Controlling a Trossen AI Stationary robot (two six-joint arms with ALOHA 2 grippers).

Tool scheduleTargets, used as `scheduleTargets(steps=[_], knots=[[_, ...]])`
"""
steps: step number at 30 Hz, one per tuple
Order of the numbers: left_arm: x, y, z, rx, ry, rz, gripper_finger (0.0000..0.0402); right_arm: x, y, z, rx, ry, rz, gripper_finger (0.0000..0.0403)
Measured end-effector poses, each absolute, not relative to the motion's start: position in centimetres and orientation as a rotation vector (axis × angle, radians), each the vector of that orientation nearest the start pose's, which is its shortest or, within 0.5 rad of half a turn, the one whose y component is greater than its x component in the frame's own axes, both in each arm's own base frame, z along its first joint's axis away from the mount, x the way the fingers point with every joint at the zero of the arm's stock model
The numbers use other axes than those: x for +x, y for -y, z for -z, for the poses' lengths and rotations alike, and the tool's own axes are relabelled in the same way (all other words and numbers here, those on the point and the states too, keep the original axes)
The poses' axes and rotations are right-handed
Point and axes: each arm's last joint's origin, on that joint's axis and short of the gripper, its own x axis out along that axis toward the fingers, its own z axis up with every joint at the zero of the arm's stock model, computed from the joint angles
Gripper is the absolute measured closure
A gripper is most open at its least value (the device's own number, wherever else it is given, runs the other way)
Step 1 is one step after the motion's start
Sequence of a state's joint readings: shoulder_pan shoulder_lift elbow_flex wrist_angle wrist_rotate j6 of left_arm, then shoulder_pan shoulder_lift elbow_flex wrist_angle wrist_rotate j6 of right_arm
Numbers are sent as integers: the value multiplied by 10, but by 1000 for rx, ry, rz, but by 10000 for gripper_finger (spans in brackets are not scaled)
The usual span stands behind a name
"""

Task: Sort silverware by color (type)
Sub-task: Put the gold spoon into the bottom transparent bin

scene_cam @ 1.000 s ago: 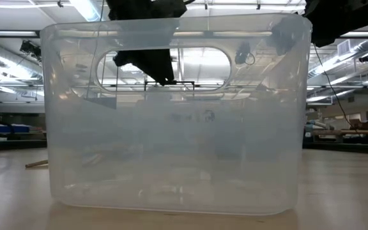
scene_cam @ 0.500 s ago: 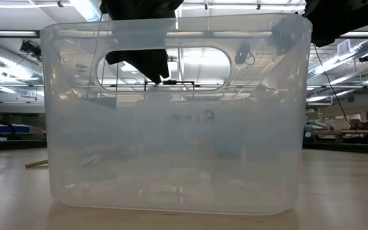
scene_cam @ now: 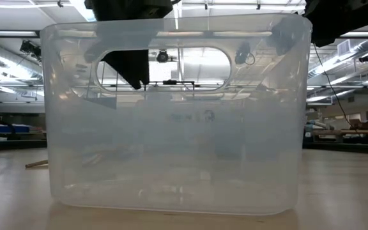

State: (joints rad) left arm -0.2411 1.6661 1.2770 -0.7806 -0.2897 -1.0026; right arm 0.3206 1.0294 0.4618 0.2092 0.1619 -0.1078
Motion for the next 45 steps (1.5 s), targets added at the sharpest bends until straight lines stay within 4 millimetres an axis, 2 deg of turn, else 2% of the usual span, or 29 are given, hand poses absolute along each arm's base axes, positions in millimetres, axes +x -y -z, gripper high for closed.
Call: scheduleTargets(steps=[15,30,45], knots=[[310,75,-232,-650,-1058,-736,285,204,-63,-215,-192,-339,-176,309],[317,77,-209,-635,-1118,-814,285,204,-63,-215,-186,-333,-181,309],[317,77,-209,-628,-1109,-818,285,204,-63,-215,-186,-335,-182,309]])
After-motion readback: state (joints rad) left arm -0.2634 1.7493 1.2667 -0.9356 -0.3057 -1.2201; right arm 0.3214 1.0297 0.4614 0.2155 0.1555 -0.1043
